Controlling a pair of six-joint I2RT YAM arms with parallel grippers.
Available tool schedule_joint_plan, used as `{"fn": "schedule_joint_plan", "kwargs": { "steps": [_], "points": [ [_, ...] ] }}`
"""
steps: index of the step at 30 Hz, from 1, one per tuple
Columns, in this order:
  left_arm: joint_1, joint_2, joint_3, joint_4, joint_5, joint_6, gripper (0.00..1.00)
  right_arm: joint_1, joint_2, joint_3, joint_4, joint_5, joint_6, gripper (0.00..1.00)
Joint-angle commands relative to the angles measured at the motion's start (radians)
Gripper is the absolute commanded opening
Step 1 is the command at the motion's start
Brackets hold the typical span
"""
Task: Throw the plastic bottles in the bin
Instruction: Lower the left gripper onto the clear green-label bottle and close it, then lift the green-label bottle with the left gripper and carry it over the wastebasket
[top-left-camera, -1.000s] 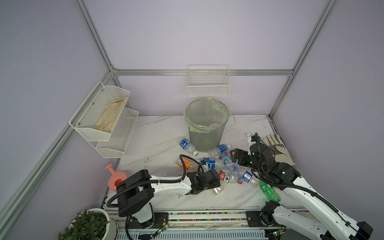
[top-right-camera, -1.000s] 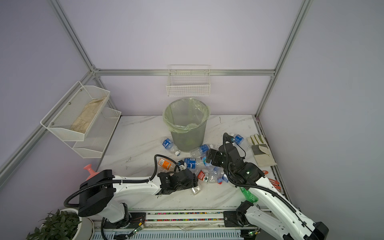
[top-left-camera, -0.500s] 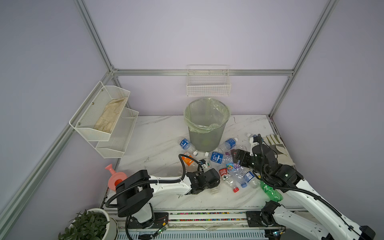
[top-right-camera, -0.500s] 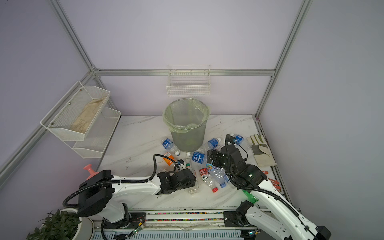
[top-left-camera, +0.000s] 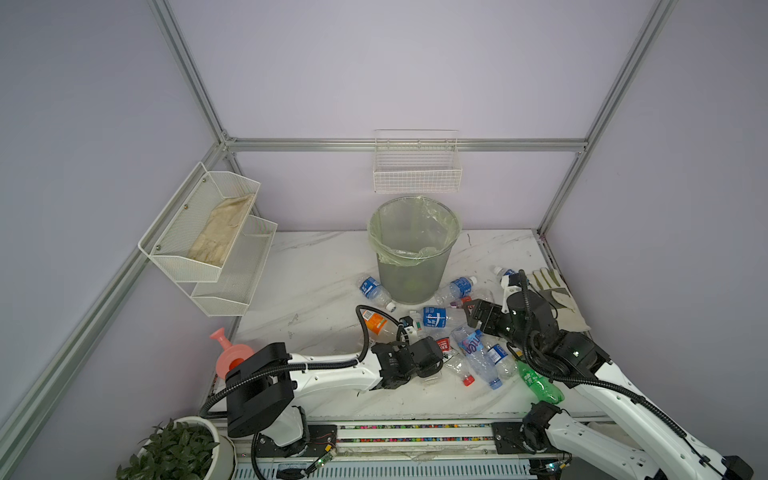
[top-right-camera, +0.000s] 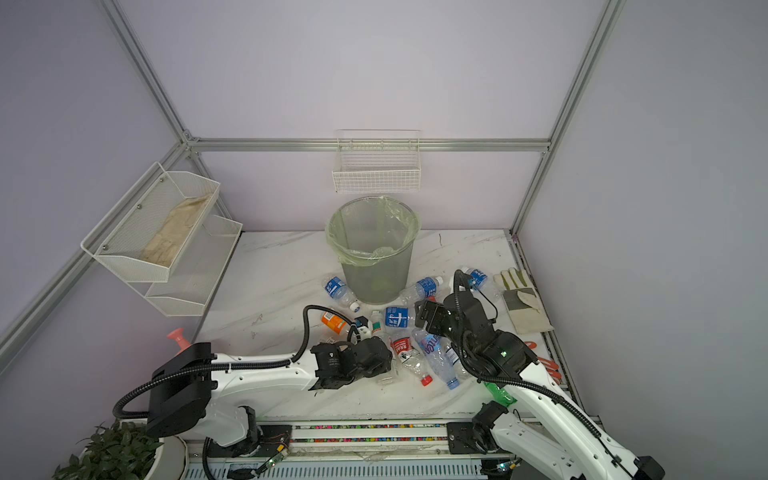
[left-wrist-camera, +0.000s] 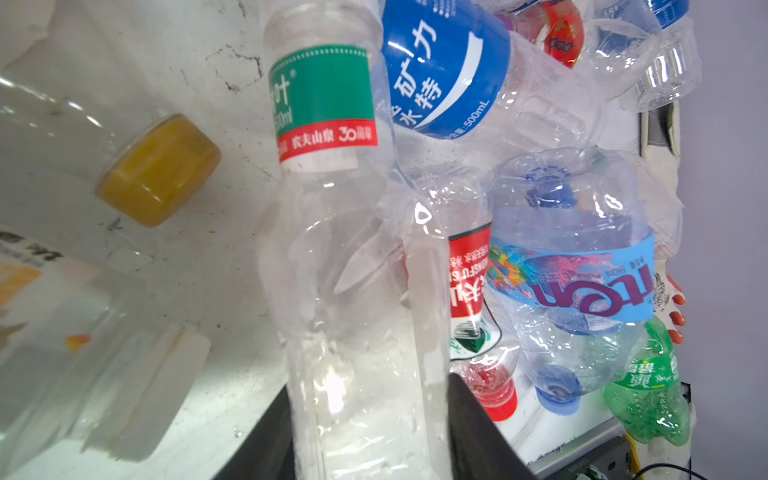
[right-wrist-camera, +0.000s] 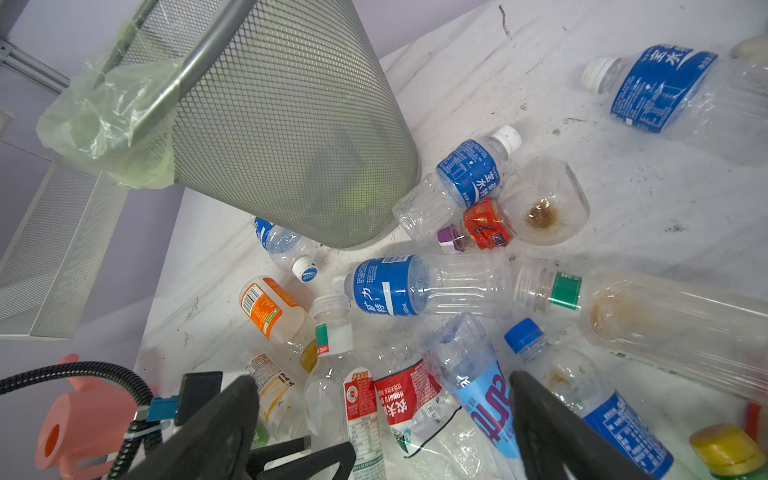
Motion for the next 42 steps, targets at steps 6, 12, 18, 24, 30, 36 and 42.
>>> {"fn": "schedule_joint_plan", "kwargs": {
  "steps": [6, 12, 18, 24, 30, 36, 42],
  "points": [
    [-0.028, -0.092, 0.103, -0.034, -0.115, 0.038, 0.49, 0.001, -0.009, -0.009, -0.004, 0.017, 0.012, 0.96],
    [-0.037, -0.180, 0.076, -0.037, -0.167, 0.059, 0.49, 0.001, -0.010, -0.006, -0.006, 0.016, 0.014, 0.96],
    [-0.037, -0.278, 0.050, -0.050, -0.223, 0.107, 0.49, 0.001, -0.013, -0.004, -0.006, 0.014, 0.017, 0.96],
    [-0.038, -0.414, -0.015, -0.050, -0.315, 0.155, 0.49, 0.001, -0.005, 0.000, -0.001, 0.014, 0.012, 0.96],
    [-0.036, -0.566, -0.070, -0.040, -0.386, 0.249, 0.49, 0.001, 0.002, -0.001, 0.004, 0.012, 0.006, 0.96],
    [-0.039, -0.675, -0.080, -0.033, -0.419, 0.352, 0.49, 0.002, 0.013, -0.003, 0.017, 0.007, 0.002, 0.96],
    [-0.039, -0.773, -0.072, 0.016, -0.473, 0.508, 0.49, 0.001, 0.014, -0.001, 0.019, 0.006, 0.003, 0.96]
  ]
}}
